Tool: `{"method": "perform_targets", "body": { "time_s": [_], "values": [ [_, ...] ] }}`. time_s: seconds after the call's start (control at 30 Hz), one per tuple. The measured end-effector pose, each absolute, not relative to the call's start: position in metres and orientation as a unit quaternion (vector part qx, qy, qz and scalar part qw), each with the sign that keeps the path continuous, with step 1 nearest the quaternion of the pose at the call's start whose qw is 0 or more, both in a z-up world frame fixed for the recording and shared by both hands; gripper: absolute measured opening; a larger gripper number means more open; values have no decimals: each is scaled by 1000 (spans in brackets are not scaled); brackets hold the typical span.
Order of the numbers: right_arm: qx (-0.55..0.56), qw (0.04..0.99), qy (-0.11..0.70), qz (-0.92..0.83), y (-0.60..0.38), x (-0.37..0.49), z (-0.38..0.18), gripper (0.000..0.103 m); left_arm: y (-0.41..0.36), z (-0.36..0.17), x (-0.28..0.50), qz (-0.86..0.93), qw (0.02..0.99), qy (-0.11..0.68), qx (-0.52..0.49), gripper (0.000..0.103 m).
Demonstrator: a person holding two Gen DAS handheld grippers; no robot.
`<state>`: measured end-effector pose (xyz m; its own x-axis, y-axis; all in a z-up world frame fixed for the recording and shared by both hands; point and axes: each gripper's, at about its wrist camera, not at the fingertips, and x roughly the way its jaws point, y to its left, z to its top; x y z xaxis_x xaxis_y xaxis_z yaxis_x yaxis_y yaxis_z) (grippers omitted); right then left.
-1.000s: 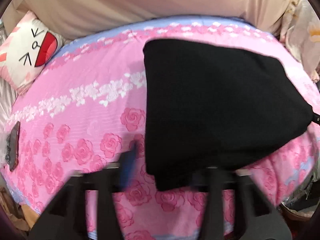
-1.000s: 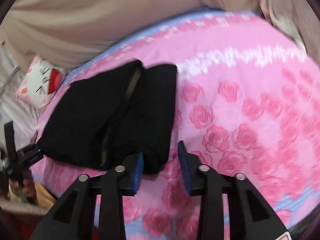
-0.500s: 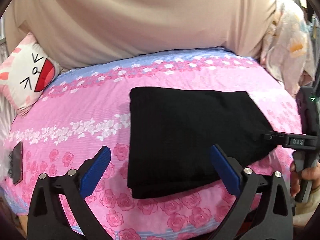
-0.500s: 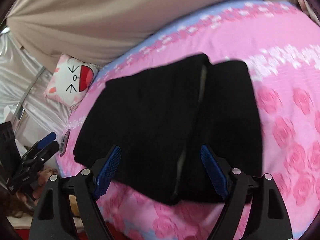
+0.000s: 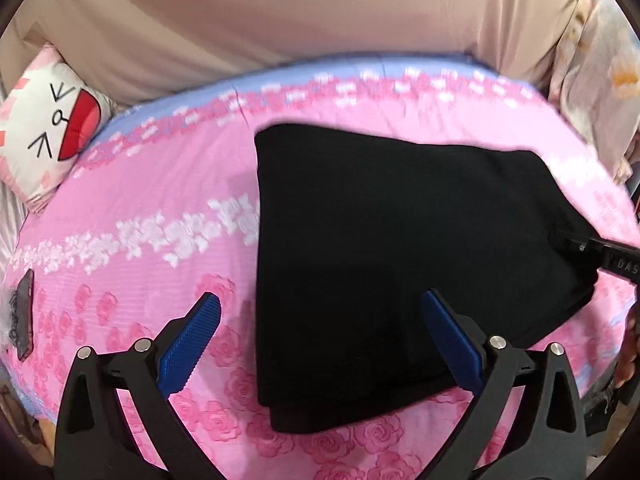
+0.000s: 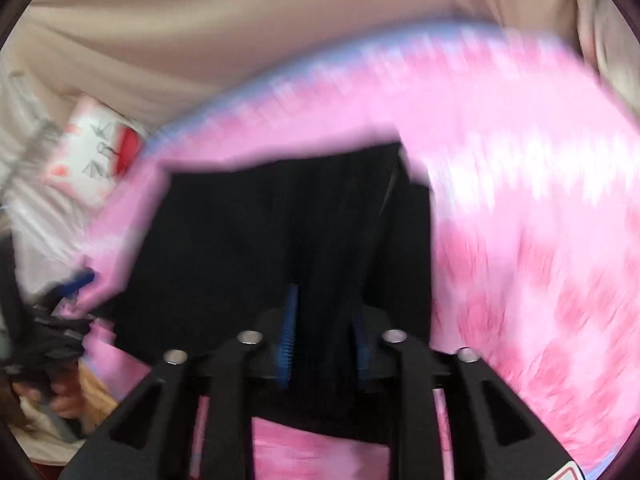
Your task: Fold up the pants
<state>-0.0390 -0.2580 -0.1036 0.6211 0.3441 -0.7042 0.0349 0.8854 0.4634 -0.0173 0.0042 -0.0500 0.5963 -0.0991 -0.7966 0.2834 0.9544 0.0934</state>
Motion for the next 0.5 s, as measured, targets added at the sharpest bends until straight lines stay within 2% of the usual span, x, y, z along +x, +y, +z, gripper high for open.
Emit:
{"method": "perform_targets", "body": {
  "time_s": [0.07, 0.1, 0.23, 0.33, 0.43, 0.47, 0.5],
  "values": [
    [277, 861, 415, 92, -272, -46, -98, 26, 5, -61, -12, -95, 878, 456, 111, 98],
    [271, 871, 402, 76, -274, -50, -88, 31, 8, -63, -12, -97, 876, 461, 105, 98],
    [212, 910, 349, 66, -258, -49, -37, 33, 14, -67, -10, -101, 875, 466, 84, 98],
    [181, 910, 357, 112, -228, -26, -29, 32, 13, -68, -10, -97, 876, 465, 84, 98],
    [141, 900, 392, 127, -208, 8, -48, 31, 12, -68, -13, -97, 878, 459, 94, 98],
    [130, 895, 412, 109, -207, 26, -64, 26, 12, -68, -13, -98, 878, 459, 94, 98],
    [129, 890, 426, 95, -211, 36, -76, 14, 12, -68, -13, -100, 878, 458, 94, 98]
  ]
}}
